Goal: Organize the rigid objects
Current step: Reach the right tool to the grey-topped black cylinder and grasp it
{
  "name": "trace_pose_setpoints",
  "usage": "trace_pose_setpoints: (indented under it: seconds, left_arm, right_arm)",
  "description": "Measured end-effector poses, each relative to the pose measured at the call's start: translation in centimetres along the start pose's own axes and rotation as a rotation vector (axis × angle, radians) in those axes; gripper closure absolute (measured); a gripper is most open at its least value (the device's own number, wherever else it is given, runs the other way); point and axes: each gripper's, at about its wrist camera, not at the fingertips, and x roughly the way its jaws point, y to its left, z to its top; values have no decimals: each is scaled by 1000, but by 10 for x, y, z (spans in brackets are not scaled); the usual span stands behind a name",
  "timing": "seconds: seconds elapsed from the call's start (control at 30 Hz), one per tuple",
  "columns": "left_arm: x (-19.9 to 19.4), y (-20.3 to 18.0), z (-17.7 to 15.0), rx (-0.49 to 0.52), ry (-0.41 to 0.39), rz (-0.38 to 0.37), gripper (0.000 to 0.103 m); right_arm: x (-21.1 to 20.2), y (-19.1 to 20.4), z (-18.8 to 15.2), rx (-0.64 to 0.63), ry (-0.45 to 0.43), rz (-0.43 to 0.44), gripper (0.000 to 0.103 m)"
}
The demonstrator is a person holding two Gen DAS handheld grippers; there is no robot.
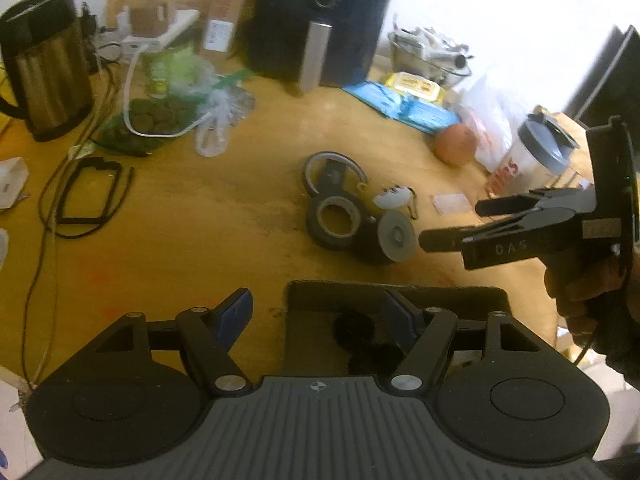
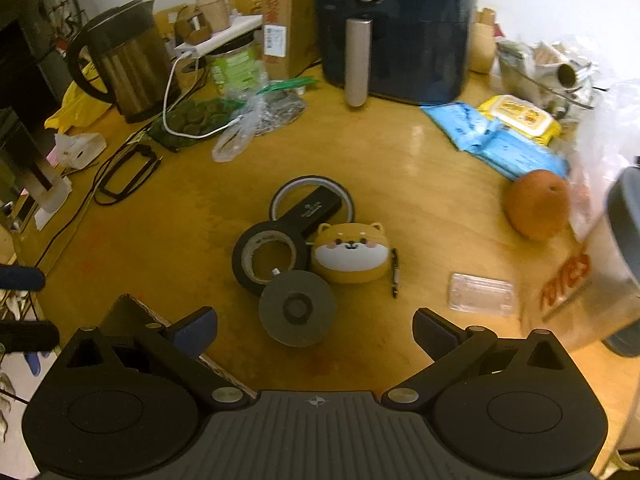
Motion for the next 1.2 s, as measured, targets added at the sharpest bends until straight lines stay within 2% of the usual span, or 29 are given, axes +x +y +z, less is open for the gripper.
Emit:
trace_pose_setpoints:
  seconds: [0.33, 0.4, 0.53, 0.63, 0.73, 0.77, 1.2]
  left_arm:
    - [-5, 17, -7, -72, -8, 90, 32]
    - [-6, 19, -8, -84, -10, 102, 32]
    - [-8, 22, -9, -101, -16, 126, 32]
    - [-11, 25, -10, -113, -21, 139, 32]
    - [-13, 26, -10, -119, -23, 144, 32]
    - [-14, 26, -10, -119, -24, 146, 32]
    - [-9, 19, 5, -43, -3, 188, 32]
  right_arm:
    - [40, 6, 7, -26, 37, 42, 2]
    - [47, 7, 8, -37, 52, 46, 8]
    - [60, 9, 8, -63, 78, 48, 11]
    - [70, 9, 8, -66, 100, 51, 17]
    - [77, 7, 7, -49, 115, 43, 32]
    - [78, 6, 7, -39, 116, 44, 41]
    - [69, 5, 10, -9, 107, 28, 42]
